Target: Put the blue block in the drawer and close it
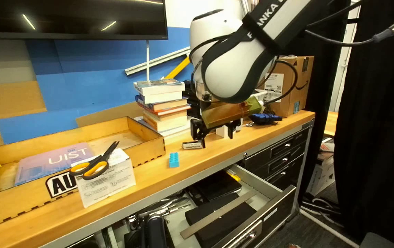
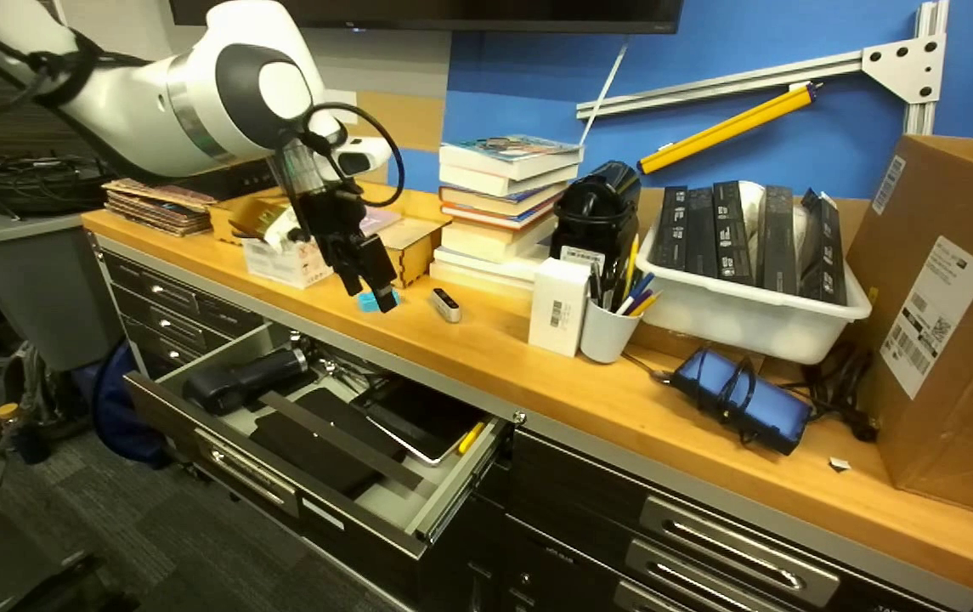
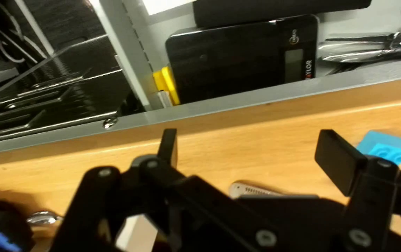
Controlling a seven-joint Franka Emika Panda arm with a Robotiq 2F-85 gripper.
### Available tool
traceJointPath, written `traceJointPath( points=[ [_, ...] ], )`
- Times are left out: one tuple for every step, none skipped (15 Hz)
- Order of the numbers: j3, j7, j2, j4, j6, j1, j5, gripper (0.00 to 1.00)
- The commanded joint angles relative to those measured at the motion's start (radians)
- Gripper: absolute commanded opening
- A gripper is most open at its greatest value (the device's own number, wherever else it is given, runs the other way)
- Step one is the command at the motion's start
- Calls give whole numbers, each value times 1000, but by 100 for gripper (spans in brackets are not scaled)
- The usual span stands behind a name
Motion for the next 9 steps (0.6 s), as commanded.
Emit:
traceJointPath(
  points=[
    [-37, -15, 112, 108, -25, 100, 72, 100],
    [-43, -16, 134, 124, -14, 122, 80, 100],
    [-50, -8, 153, 137, 3, 140, 96, 100],
    [-59, -3, 170, 152, 15, 159, 95, 100],
    [-68, 14, 187, 168, 26, 179, 86, 100],
    [-82, 43, 204, 184, 45, 201, 65, 100],
    [-95, 69, 225, 202, 59, 221, 53, 100],
    [-108, 93, 243, 219, 74, 239, 48, 100],
    [-125, 129, 264, 239, 86, 259, 32, 100]
  ],
)
